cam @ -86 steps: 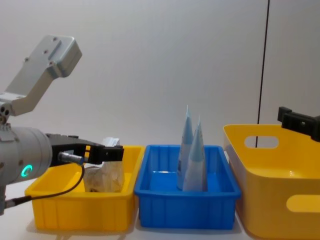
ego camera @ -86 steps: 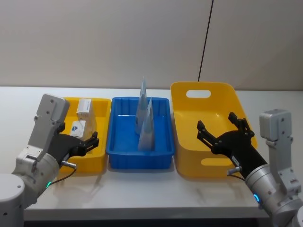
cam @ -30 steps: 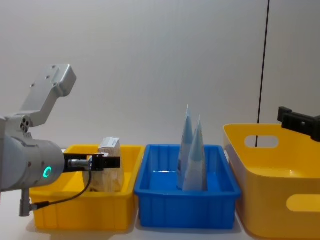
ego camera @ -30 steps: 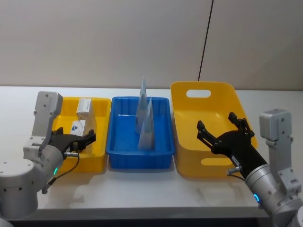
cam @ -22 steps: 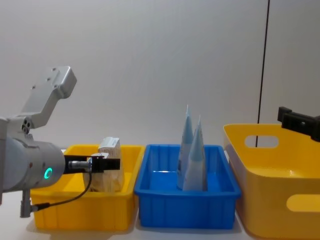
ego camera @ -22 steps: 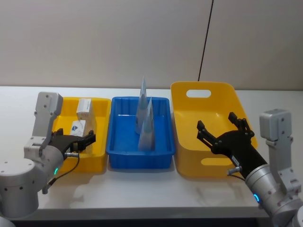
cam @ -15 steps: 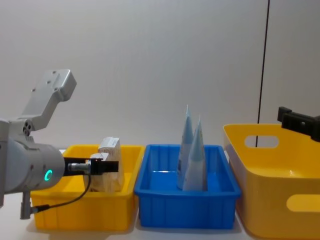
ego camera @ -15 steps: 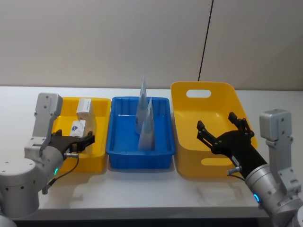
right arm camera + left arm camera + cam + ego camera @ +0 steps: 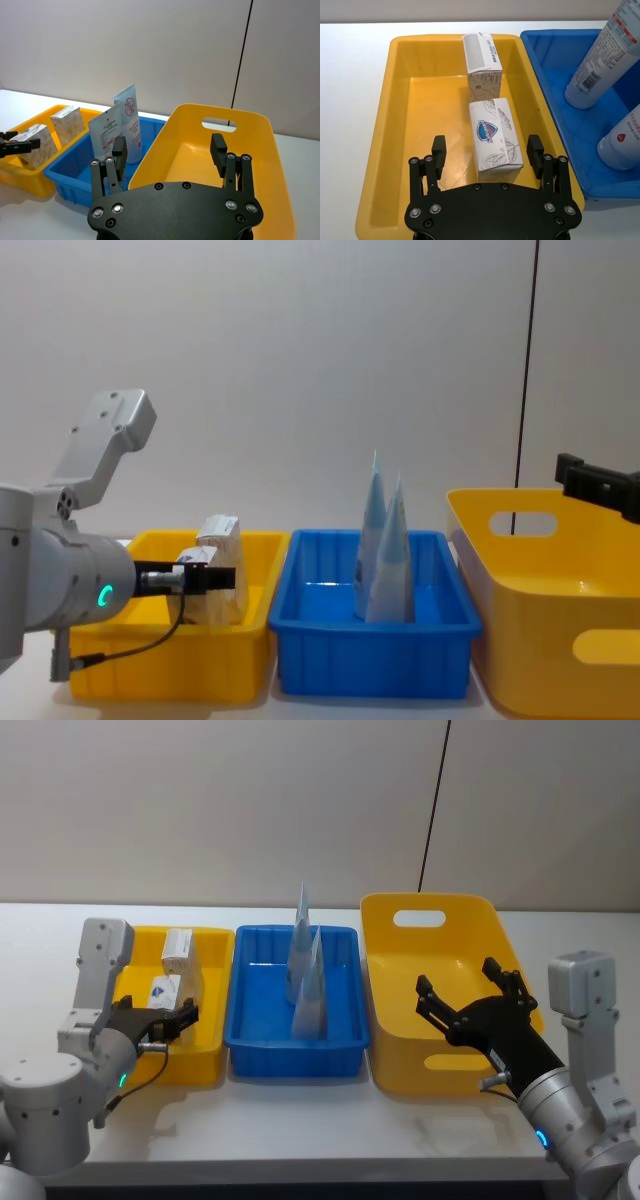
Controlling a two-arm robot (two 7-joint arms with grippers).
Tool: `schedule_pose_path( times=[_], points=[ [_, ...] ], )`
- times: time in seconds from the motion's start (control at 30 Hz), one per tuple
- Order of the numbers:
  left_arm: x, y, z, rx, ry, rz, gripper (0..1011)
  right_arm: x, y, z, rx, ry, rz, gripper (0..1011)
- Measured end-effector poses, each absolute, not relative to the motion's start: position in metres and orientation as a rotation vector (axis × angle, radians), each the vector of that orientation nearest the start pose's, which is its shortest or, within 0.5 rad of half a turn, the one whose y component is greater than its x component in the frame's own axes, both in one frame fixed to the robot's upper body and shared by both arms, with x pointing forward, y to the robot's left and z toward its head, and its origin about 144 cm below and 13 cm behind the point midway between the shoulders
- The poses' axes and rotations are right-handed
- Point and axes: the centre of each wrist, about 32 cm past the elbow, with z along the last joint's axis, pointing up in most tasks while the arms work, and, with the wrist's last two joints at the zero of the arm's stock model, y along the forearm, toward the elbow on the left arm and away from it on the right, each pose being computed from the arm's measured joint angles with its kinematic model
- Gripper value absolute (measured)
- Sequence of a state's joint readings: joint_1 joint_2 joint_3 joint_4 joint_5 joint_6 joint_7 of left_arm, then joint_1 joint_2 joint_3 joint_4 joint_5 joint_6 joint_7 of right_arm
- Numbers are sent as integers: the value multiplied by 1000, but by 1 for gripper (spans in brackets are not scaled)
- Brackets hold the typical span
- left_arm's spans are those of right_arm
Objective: Bimanual collaborative sorting of washing and personal care products
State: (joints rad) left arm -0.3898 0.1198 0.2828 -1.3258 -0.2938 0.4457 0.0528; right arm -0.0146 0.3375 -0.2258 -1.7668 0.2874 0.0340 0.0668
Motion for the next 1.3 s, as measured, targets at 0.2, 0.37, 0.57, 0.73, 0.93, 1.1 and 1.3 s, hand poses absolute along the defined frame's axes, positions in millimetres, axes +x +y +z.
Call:
schedule_pose_path(
  times=[0.2, 0.37, 0.57, 0.73, 0.93, 1.1, 1.3],
  points=[
    [559, 183, 1196, 249, 288, 1346, 834, 443, -237, 1189, 26, -75, -1229, 1002],
    [560, 183, 1195, 249, 288, 1347, 703, 443, -237, 1189, 26, -75, -1230, 1002],
    [561, 183, 1195, 248, 288, 1348, 499, 443, -237, 1189, 26, -75, -1229, 1002],
    [561, 183, 1194, 248, 288, 1348, 383, 443, -237, 1189, 26, -75, -1230, 1002],
    [561, 183, 1194, 249, 287, 1348, 364, 443, -237, 1189, 26, -75, -1229, 1002],
    [560, 184, 1197, 251, 262, 1333, 360, 443, -237, 1189, 26, -75, -1229, 1002],
    [557, 188, 1205, 245, 192, 1294, 360, 443, -237, 1189, 26, -75, -1229, 1002]
  ],
)
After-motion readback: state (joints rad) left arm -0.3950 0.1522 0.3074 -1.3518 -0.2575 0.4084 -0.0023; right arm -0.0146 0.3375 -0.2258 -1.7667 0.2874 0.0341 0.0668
